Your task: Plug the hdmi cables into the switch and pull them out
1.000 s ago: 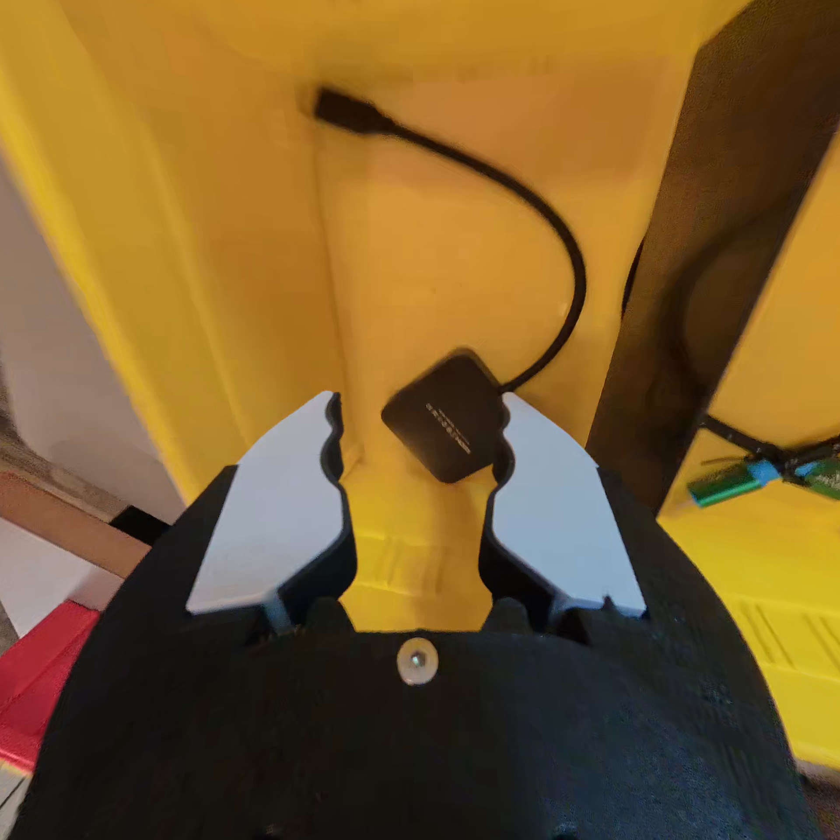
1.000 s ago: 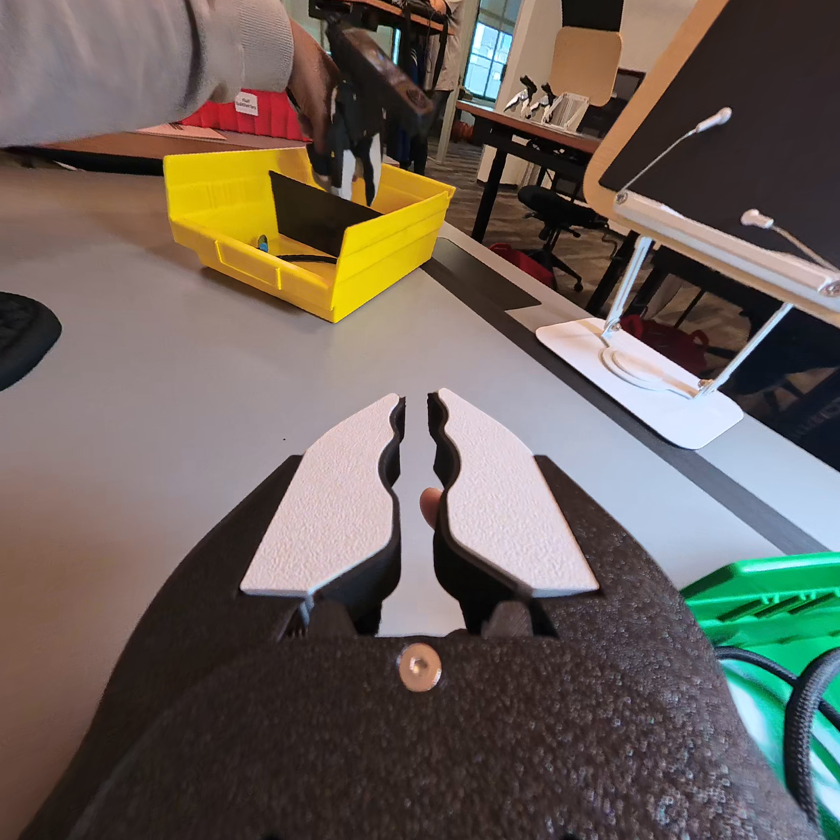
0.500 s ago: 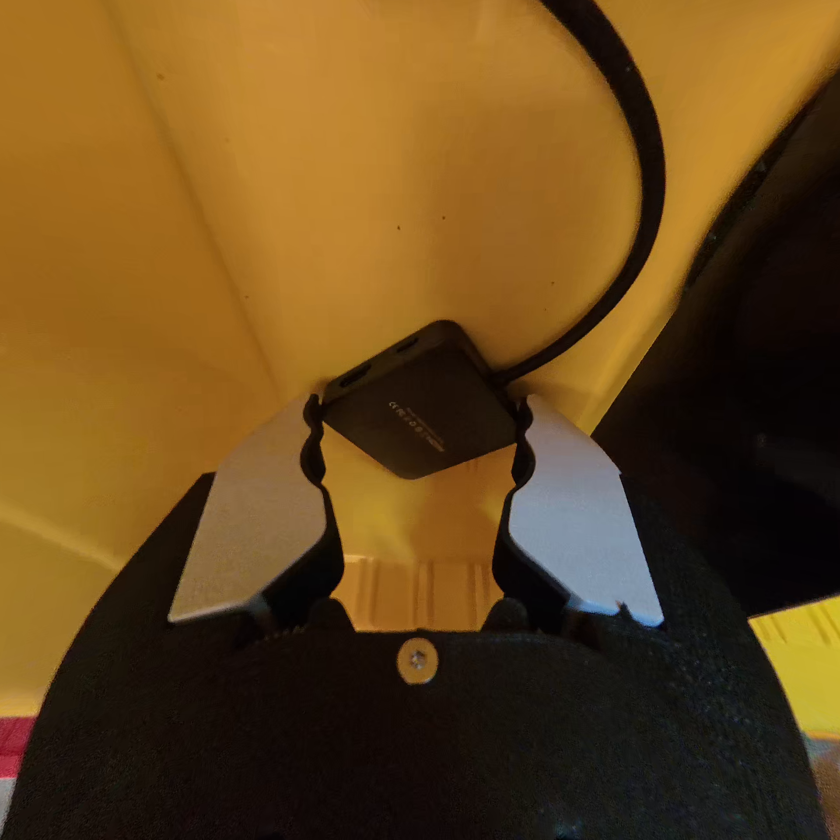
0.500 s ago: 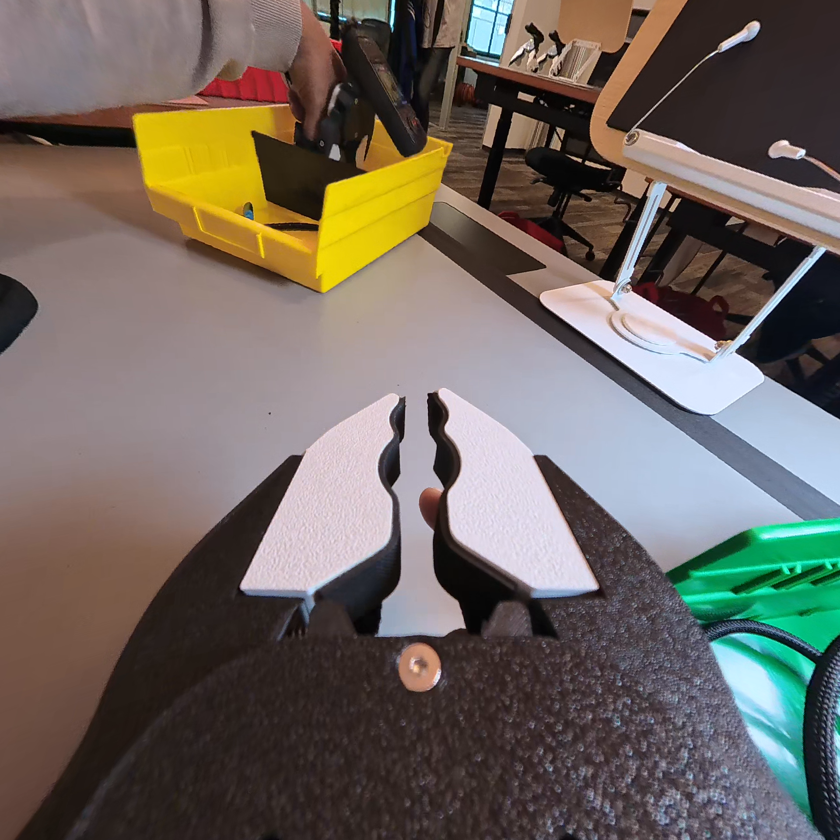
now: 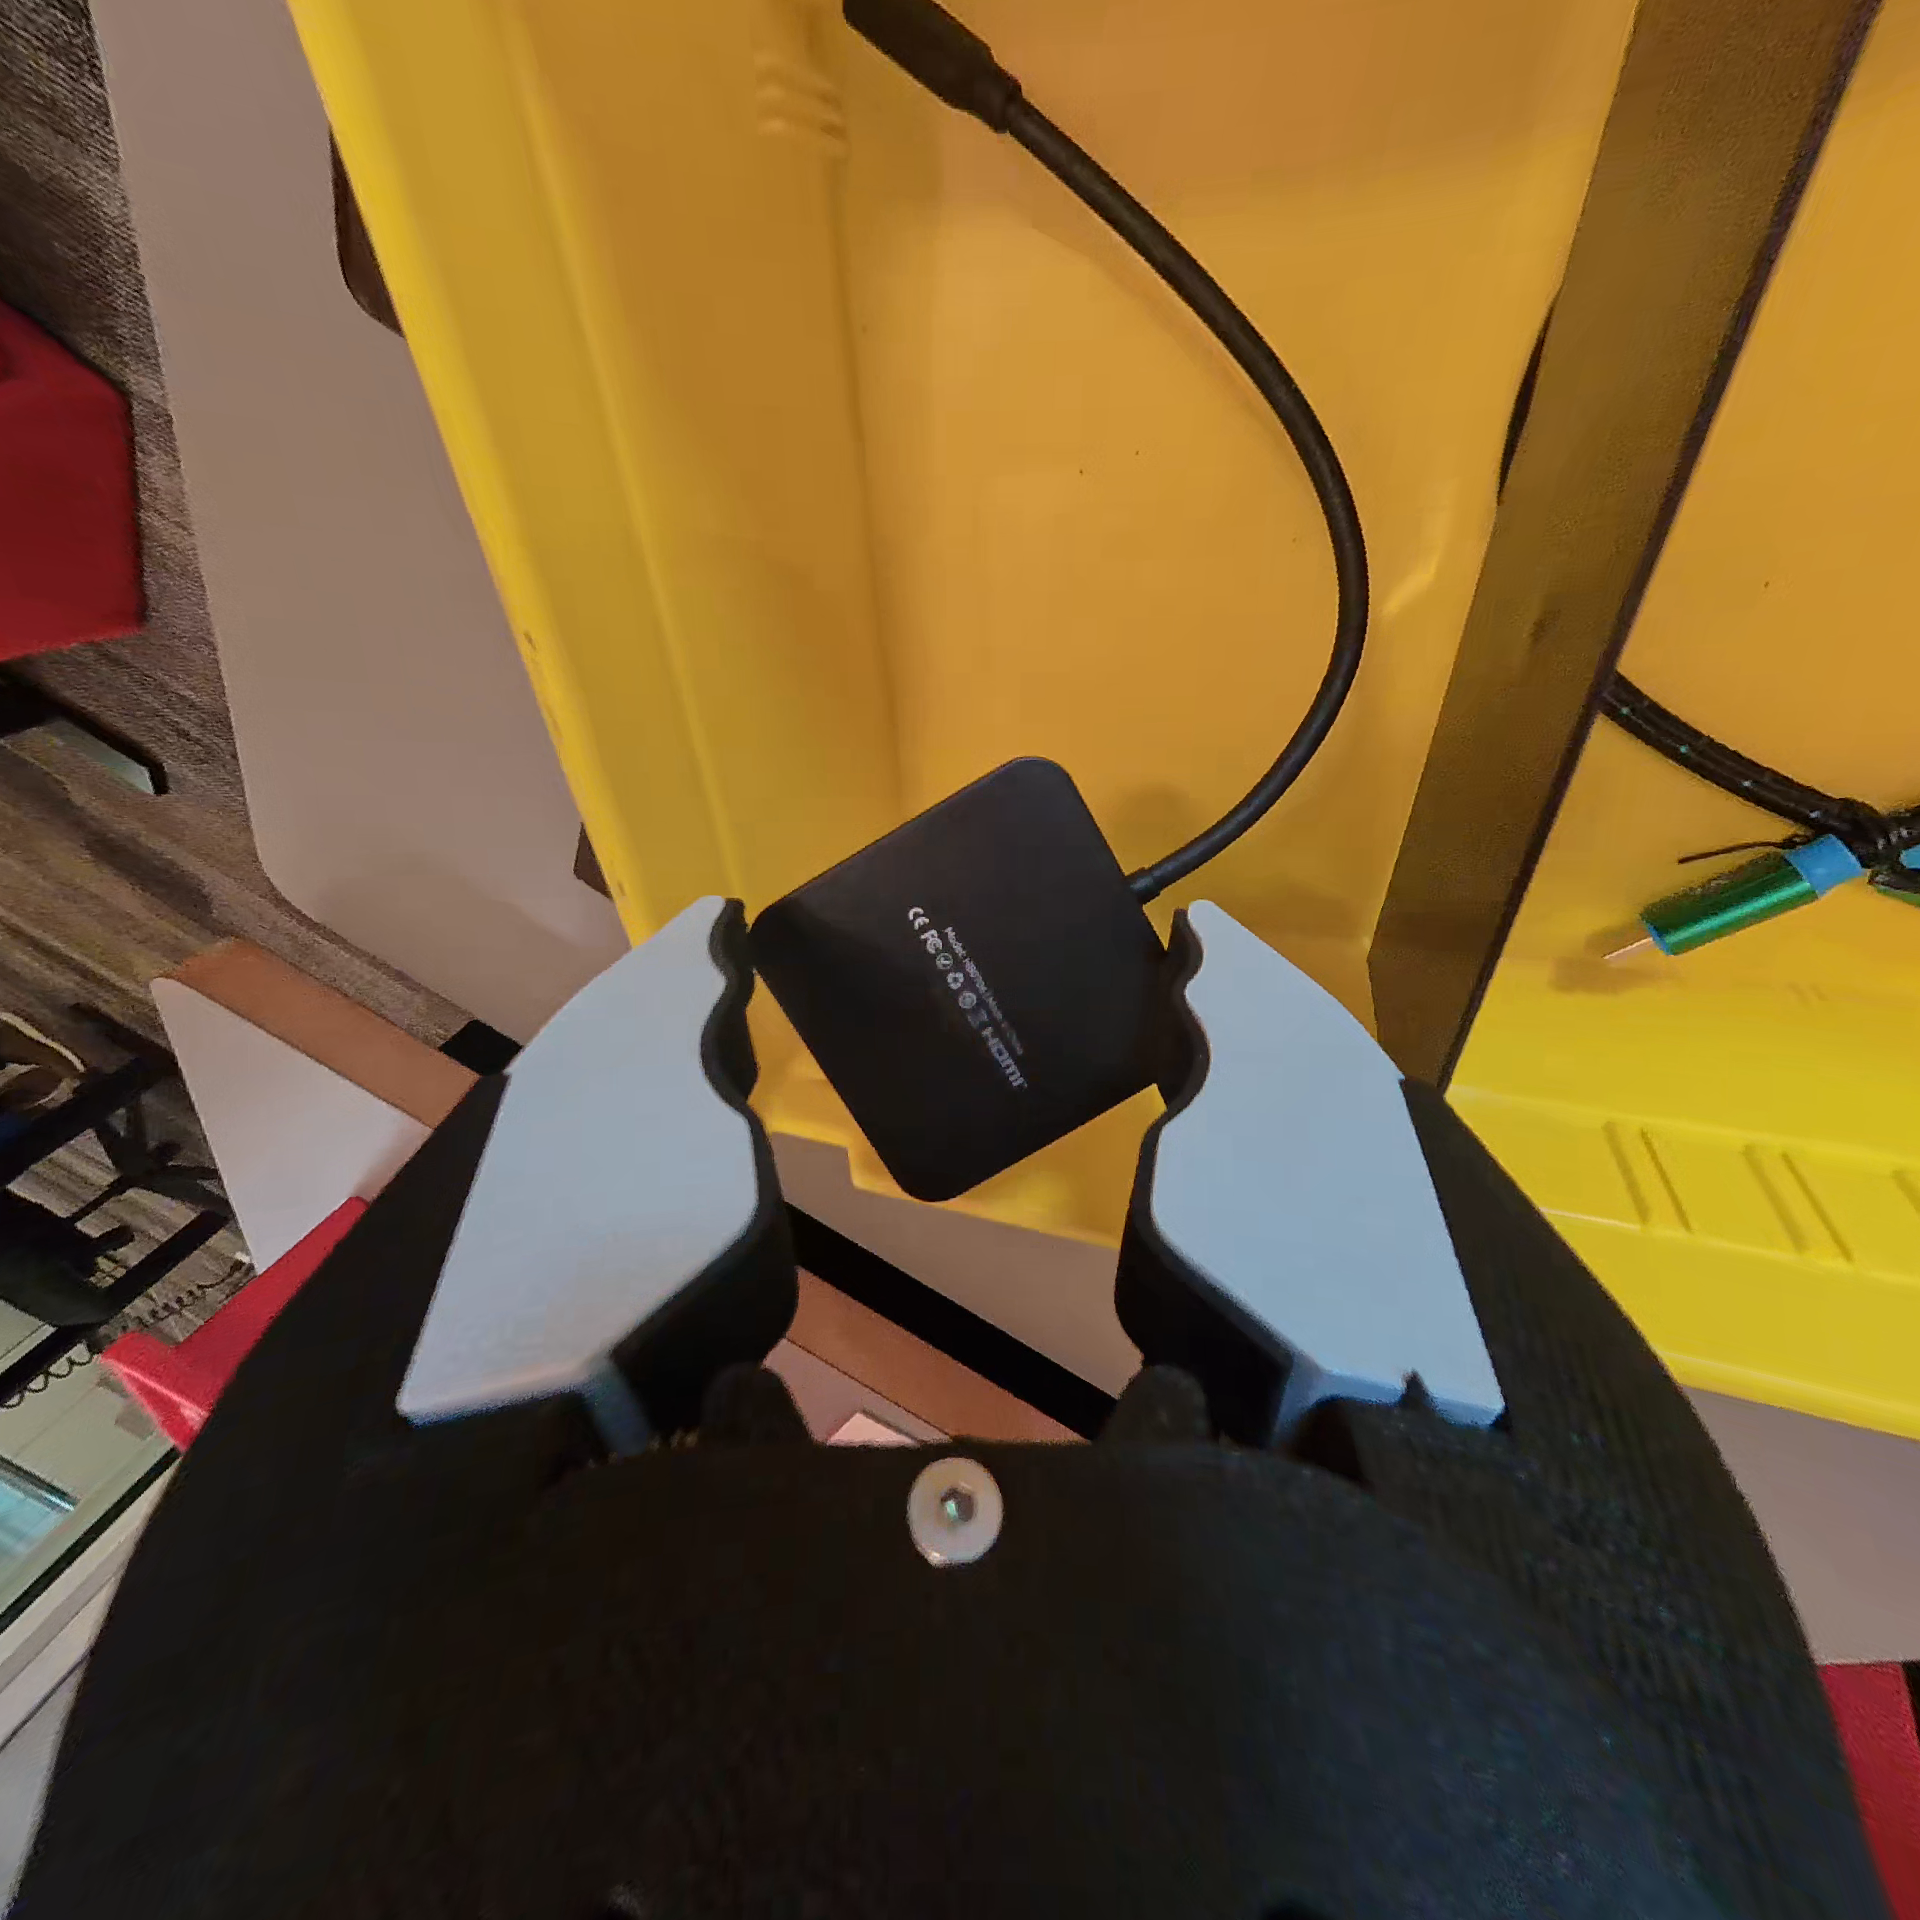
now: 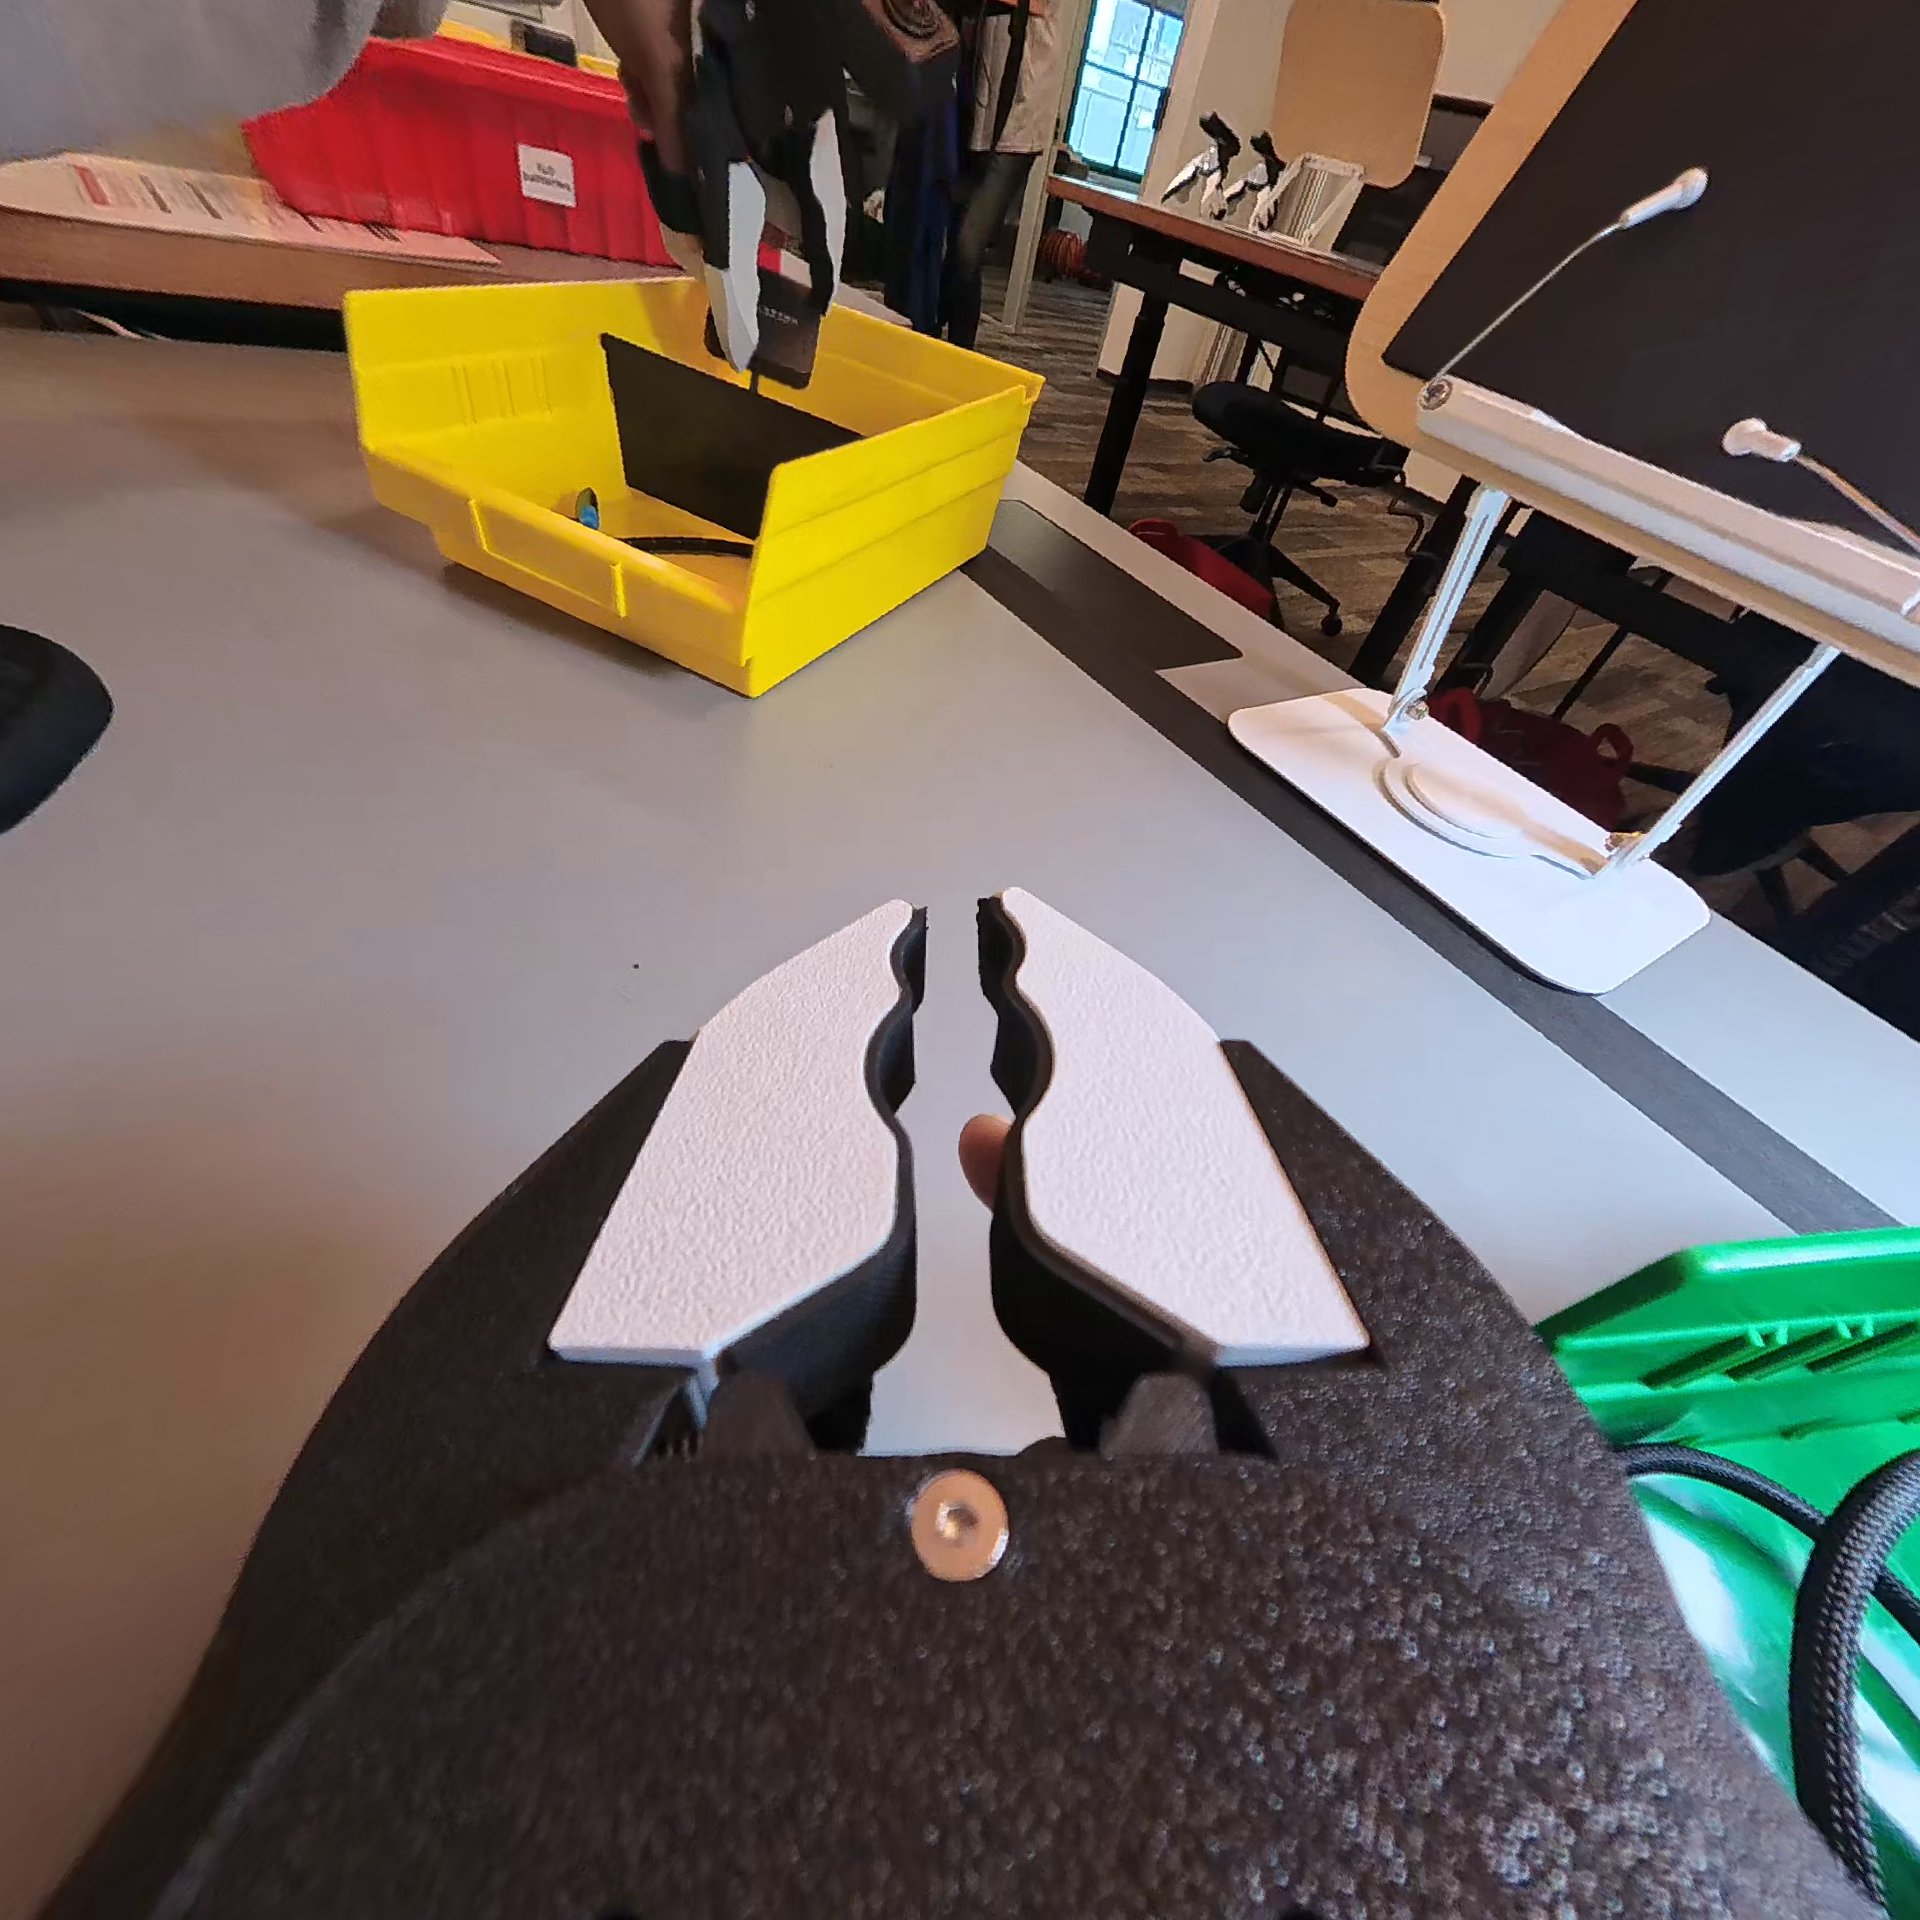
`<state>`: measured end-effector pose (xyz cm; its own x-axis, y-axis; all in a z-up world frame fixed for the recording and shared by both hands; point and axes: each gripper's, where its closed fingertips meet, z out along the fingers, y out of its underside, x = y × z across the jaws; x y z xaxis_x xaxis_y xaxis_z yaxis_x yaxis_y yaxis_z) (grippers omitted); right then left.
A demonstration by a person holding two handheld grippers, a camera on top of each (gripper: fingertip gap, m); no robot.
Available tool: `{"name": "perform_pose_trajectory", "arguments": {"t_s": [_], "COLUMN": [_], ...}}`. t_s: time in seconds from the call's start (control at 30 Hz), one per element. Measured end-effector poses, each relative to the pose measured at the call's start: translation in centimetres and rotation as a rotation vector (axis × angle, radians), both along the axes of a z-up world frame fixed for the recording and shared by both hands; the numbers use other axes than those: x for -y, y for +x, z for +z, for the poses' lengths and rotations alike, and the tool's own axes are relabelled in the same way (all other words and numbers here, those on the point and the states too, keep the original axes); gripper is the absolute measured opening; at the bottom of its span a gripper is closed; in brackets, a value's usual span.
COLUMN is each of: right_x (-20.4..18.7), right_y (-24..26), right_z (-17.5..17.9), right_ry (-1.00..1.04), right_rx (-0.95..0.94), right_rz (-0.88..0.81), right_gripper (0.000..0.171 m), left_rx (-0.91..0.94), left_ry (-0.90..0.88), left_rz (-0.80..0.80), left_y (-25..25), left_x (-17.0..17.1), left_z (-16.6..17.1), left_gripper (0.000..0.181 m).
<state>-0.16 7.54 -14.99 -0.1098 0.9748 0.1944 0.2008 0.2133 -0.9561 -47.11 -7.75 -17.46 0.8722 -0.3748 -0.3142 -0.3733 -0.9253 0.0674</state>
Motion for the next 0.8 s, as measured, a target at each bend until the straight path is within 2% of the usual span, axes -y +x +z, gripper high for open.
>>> {"name": "perform_pose_trajectory", "arguments": {"t_s": [0.23, 0.4, 0.6, 0.8], "right_x": [0.1, 0.2, 0.2, 0.4], "right_y": [0.1, 0.0, -0.3, -0.5], "right_z": [0.2, -0.2, -0.8, -1.0], "right_ry": [0.002, 0.005, -0.010, -0.020], "right_rx": [-0.007, 0.003, 0.016, 0.021], "right_rz": [-0.001, 0.001, 0.002, 0.003], "right_gripper": [0.010, 0.010, 0.010, 0.010], "left_rx": [-0.062, -0.185, -0.400, -0.549], "left_ry": [-0.025, -0.077, -0.088, 0.017], "left_rz": [-0.057, -0.144, -0.241, -0.305], "left_y": [0.8, 1.3, 1.6, 3.4], "left_x": [0.2, -0.3, -1.0, -2.0], "left_z": [0.5, 1.6, 5.2, 10.3], "left_gripper": [0.076, 0.076, 0.076, 0.076]}}
